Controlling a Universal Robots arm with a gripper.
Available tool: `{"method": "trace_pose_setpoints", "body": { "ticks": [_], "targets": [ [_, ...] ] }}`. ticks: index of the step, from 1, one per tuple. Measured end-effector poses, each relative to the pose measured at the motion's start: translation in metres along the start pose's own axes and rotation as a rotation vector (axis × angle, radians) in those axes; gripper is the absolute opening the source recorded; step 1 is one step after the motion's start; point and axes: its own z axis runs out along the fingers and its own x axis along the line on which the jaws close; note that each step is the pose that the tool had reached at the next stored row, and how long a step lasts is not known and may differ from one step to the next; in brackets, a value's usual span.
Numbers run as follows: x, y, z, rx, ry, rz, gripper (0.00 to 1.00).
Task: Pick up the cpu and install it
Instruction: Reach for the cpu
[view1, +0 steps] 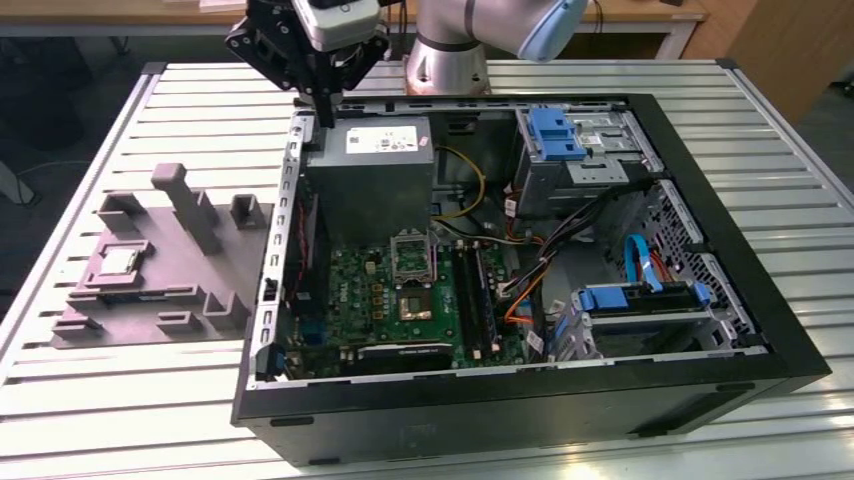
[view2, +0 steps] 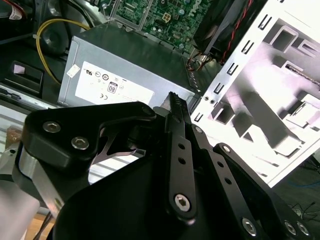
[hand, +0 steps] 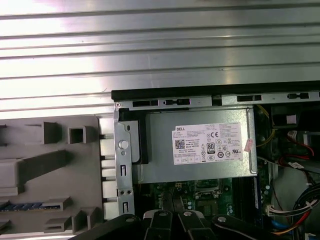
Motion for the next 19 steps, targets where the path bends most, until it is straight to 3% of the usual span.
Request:
{"method": "trace_pose_setpoints", "body": {
  "ticks": [19],
  "targets": [
    [0.0043,-0.0005,0.0035,0.0000,0.0000,0.000,0.11]
  ]
}}
